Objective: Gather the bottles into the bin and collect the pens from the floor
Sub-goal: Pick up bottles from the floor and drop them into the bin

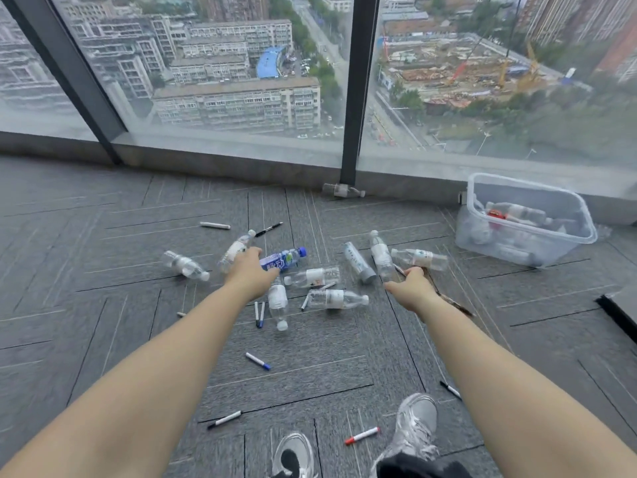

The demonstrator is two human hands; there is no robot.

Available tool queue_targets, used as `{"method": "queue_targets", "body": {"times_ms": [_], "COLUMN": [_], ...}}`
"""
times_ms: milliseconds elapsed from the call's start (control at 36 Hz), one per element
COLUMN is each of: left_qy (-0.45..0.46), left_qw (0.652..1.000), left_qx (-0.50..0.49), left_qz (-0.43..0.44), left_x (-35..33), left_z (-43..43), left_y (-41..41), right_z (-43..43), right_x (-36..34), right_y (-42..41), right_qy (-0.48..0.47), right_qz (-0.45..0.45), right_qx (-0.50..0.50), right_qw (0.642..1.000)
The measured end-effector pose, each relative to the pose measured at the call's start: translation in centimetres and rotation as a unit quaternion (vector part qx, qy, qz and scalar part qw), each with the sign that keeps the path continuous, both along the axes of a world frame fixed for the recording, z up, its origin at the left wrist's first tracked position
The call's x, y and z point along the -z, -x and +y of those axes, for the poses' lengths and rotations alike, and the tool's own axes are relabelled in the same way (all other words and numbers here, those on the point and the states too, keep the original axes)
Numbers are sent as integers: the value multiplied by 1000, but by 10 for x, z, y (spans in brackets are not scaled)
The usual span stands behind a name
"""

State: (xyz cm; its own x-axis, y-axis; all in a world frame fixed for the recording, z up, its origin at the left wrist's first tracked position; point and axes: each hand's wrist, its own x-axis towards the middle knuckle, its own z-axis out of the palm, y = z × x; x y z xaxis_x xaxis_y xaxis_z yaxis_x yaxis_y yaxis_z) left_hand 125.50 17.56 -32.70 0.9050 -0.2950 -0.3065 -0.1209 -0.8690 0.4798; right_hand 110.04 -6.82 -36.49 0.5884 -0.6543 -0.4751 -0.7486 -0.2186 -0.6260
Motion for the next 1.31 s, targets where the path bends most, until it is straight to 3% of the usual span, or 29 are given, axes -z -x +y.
{"method": "queue_targets", "body": {"times_ms": [250, 667, 1000, 1306], "left_qy": [-49, -107, -158, -164], "left_qw": [998, 991, 968, 958], "left_qx": [39, -26, -104, -142], "left_qz": [-6, 79, 168, 189], "left_x": [51, 236, 339, 380], "left_z": [-52, -64, -69, -86], "left_y": [-23, -127, -162, -174], "right_z": [-26, -23, -28, -27], "right_x": [31, 193, 278, 324], "right_y": [-21, -159, -220, -225], "right_qy": [2, 29, 108, 142], "right_qz": [32, 120, 185, 231], "right_qx": [1, -94, -189, -320], "right_qw": [999, 988, 958, 908]}}
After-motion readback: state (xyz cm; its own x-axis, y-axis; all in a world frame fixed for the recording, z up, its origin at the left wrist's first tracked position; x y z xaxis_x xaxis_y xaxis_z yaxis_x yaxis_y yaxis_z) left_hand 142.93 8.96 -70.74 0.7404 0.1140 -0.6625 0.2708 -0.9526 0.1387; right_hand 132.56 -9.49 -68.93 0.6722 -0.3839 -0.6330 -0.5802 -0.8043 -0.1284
